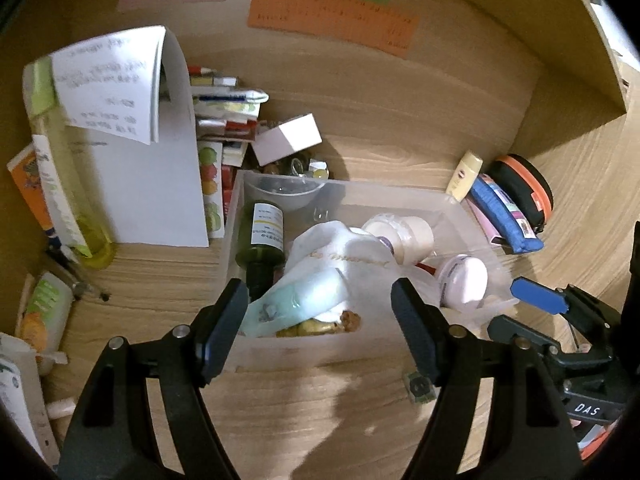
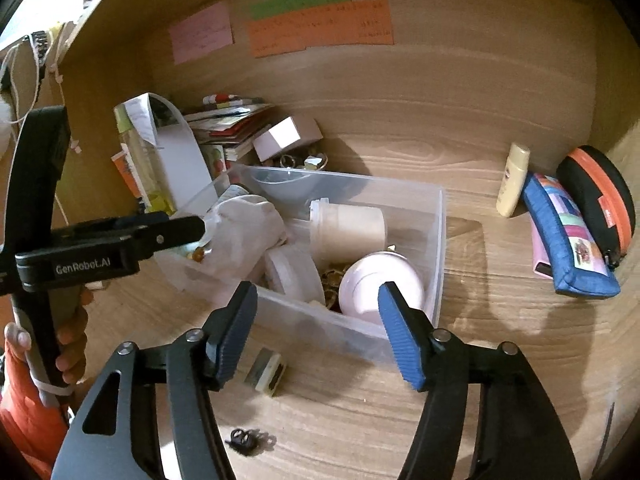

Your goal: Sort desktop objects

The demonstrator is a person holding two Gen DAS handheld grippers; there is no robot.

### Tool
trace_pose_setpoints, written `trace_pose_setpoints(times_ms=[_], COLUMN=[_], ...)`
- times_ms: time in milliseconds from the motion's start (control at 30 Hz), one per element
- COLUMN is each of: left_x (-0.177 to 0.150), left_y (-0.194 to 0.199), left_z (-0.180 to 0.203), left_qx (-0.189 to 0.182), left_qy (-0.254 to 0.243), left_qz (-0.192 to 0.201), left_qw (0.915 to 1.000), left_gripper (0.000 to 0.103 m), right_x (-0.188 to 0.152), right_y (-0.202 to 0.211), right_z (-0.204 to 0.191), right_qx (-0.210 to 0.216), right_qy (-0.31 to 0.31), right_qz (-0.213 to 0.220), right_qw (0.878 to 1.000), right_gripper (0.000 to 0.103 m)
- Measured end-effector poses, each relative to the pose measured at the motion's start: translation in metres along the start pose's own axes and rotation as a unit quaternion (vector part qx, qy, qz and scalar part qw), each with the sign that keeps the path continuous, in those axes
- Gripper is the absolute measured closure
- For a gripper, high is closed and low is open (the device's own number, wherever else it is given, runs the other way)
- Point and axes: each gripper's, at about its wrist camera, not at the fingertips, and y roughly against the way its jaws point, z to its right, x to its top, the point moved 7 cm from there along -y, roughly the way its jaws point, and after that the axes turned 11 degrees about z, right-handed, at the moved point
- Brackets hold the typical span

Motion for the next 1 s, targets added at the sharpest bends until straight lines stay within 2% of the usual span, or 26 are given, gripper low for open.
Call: trace_pose_setpoints(times_ms=[167, 233, 500, 800, 867, 933, 1000], left_x=[-0.003, -0.006, -0.025, -0.064, -0.068, -0.072, -0.073], left_y=[0.017, 0.024, 0.040, 0.041, 0.041, 0.042, 0.042], left_z=[0.001, 0.001, -0.005, -0.012, -0.012, -0.010, -0.007], left_qx=[0.008, 0.013, 0.025, 0.029, 0.030, 0.029, 0.025], left_qy=[-0.008, -0.007, 0.004, 0.004, 0.002, -0.004, -0.011], left_qz=[0.011, 0.013, 0.006, -0.033, -0.035, -0.036, -0.037], left_qw=[0.9999, 0.9998, 0.9997, 0.9990, 0.9990, 0.9989, 0.9989], left_gripper=[0.027, 0.020, 0.015, 0.015, 0.016, 0.024, 0.028], right_x=[-0.006, -0.012, -0.046, -0.094, -0.098, -0.102, -0.106], right_y=[0.015, 0.020, 0.031, 0.022, 0.020, 0.016, 0.013], right_z=[-0.007, -0.011, -0.026, -0.040, -0.045, -0.049, -0.051], right_qx=[0.005, 0.013, 0.031, 0.043, 0.047, 0.054, 0.056], right_qy=[0.009, 0.015, 0.037, 0.036, 0.037, 0.037, 0.036], right_qz=[0.006, 0.003, -0.022, -0.075, -0.078, -0.088, -0.097], right_qw=[1.000, 1.000, 0.999, 0.996, 0.995, 0.994, 0.993], right_gripper=[0.031, 0.025, 0.024, 0.025, 0.029, 0.046, 0.057])
